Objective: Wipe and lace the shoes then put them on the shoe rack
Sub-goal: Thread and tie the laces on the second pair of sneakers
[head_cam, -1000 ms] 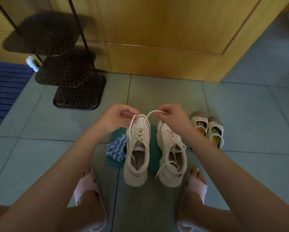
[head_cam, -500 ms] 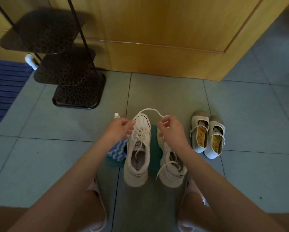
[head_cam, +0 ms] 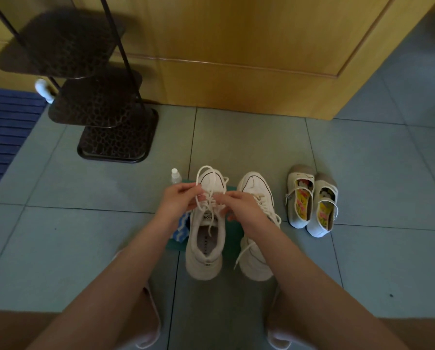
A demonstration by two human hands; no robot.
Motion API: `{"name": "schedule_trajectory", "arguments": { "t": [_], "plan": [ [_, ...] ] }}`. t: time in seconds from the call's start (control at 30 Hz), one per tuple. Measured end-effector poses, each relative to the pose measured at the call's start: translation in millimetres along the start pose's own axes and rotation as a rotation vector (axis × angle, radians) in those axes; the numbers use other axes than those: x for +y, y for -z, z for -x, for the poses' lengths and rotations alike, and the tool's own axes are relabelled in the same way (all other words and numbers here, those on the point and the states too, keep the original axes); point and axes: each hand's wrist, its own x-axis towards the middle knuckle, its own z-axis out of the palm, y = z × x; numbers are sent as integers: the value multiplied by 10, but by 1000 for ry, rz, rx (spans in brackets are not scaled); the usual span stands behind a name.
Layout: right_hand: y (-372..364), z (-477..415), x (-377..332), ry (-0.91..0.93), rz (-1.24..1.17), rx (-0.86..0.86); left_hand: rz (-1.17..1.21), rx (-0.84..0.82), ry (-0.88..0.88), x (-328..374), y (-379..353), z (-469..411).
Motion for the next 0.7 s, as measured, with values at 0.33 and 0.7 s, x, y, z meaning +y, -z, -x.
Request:
{"name": "schedule_trajectory", "arguments": {
  "t": [0.33,0.7],
  "plan": [
    [82,39,-262,447,69,241,-284,62,-97,33,-155,-72],
    [69,2,-258,565,194,183,-365,-91,-102,106,-150,-41]
  ]
}}
